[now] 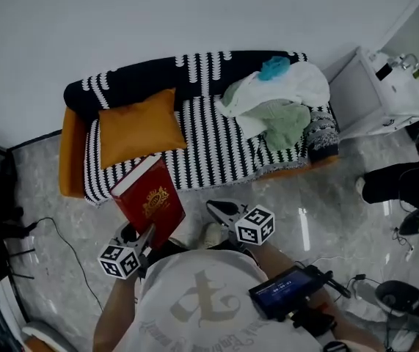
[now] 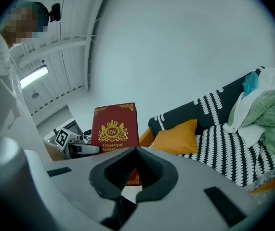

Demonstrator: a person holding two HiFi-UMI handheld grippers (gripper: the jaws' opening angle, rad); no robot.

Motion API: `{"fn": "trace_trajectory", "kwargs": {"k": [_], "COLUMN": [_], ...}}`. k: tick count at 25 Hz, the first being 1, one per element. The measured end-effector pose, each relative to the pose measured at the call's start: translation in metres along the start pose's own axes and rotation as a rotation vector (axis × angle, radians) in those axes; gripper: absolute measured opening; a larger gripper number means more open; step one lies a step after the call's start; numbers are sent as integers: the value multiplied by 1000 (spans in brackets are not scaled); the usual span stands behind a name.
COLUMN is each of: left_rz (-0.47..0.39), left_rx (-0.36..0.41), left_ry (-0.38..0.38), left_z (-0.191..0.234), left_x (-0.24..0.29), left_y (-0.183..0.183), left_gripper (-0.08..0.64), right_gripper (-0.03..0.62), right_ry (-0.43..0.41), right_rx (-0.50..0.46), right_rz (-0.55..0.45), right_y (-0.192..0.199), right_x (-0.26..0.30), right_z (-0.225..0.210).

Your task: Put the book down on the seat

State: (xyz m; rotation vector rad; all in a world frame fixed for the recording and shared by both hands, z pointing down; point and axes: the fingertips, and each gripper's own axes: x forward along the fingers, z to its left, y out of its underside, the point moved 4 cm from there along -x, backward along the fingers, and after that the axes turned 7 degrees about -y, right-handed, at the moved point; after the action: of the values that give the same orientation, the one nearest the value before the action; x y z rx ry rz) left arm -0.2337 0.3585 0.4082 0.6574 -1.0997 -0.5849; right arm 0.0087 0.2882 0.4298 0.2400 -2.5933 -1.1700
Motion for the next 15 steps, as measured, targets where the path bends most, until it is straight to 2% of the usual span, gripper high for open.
{"fn": "trace_trajectory", "kwargs": {"k": [6, 15], "left_rz": [-22, 7], "left_rx": [-20, -19], "left_ry": [-6, 94], "left_z": [-3, 0], "left_x": [17, 75], "left_y": [-23, -48], "left_gripper": [242, 242], "right_gripper": [14, 14], "right_ry": [9, 88], "right_rx": [12, 37], "right_rz": [-53, -78], "right_y": [-24, -49], "right_x": [-9, -6], "right_z": [-18, -47]}}
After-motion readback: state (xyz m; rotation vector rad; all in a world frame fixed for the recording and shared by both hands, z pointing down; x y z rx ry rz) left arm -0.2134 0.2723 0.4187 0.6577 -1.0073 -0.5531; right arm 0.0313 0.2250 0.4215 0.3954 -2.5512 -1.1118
